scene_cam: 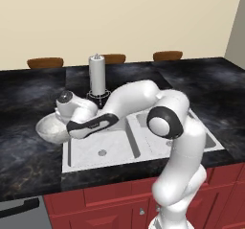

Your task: Place the bowl in the left basin and the bowl in the right basin of the sink.

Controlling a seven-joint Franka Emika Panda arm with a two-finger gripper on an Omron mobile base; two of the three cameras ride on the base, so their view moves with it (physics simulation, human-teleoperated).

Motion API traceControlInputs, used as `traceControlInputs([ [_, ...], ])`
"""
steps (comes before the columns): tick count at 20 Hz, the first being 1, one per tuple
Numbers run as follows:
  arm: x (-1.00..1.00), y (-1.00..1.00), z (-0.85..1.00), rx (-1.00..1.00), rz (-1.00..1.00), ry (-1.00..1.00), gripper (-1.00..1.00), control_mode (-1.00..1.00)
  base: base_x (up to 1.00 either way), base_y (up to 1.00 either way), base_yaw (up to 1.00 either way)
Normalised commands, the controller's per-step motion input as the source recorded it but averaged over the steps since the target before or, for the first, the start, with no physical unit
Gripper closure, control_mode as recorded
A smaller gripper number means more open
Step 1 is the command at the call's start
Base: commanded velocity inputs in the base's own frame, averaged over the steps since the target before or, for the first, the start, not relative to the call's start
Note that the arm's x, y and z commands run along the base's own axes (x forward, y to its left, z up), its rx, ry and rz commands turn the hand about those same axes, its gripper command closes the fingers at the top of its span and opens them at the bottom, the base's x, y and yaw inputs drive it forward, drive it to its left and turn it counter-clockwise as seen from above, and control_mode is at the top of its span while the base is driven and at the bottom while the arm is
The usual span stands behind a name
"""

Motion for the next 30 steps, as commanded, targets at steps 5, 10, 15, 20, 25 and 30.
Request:
traceControlInputs([
  [5, -0.37, -0.64, 0.0, 0.02, -0.14, -0.07, 1.0, -1.0, 0.0, 0.0, 0.0],
  [10, -0.1, -0.63, 0.02, 0.03, -0.14, -0.05, 1.0, -1.0, 0.0, 0.0, 0.0],
  [15, 0.0, -0.57, 0.01, 0.12, -0.12, -0.02, 1.0, -1.0, 0.0, 0.0, 0.0],
  [20, -0.02, -0.42, 0.0, 0.18, -0.08, 0.0, 1.0, -1.0, 0.0, 0.0, 0.0],
  [25, 0.0, -0.28, -0.24, 0.11, -0.05, 0.05, 1.0, -1.0, 0.0, 0.0, 0.0],
  [30, 0.0, -0.06, -0.42, 0.04, -0.01, 0.13, 1.0, -1.0, 0.0, 0.0, 0.0],
])
